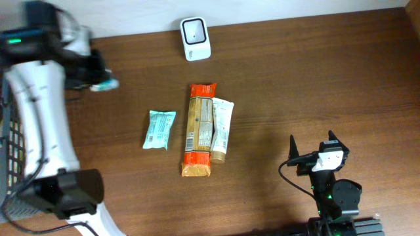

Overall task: Scan the item barcode
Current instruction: 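Place the small packet beside the teal wipe pack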

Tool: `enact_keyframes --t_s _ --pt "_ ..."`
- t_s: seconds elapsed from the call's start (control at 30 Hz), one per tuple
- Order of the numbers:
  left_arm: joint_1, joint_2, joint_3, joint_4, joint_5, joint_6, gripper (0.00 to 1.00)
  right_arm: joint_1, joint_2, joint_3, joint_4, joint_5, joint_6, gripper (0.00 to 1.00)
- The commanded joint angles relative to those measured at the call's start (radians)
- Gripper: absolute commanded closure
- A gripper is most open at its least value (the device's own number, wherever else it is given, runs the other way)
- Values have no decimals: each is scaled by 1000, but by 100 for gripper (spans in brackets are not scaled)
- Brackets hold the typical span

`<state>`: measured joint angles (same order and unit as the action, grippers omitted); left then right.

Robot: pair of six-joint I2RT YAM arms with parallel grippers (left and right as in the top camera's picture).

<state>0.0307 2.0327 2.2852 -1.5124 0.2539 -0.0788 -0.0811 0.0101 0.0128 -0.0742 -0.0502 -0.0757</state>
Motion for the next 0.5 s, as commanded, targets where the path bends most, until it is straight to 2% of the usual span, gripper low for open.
enact_keyframes --t_s 0.0,0.1,0.17,0.23,0.3,0.4,0.43,0.47 --pt "-165 0 -239 142 -7 -3 78 -4 -6 -7 -1 -1 5 1" --pt "-291 0 -394 290 -7 -40 73 -4 -6 -7 -1 -1 5 1" --pt "-346 0 -437 327 -8 -40 73 -4 -6 -7 -1 -1 5 1" --pt "-391 2 -442 328 -51 -40 72 -4 -6 -7 -1 -1 5 1" --pt "-422 2 -442 327 -130 -40 66 -4 -6 -7 -1 -1 5 1" --pt "-423 2 -442 325 -132 -40 65 -4 -6 -7 -1 -1 5 1" --pt "-422 2 -442 323 -132 -40 62 -4 -6 -7 -1 -1 5 1" --pt "-423 2 -442 323 -132 -39 48 -4 -6 -7 -1 -1 5 1"
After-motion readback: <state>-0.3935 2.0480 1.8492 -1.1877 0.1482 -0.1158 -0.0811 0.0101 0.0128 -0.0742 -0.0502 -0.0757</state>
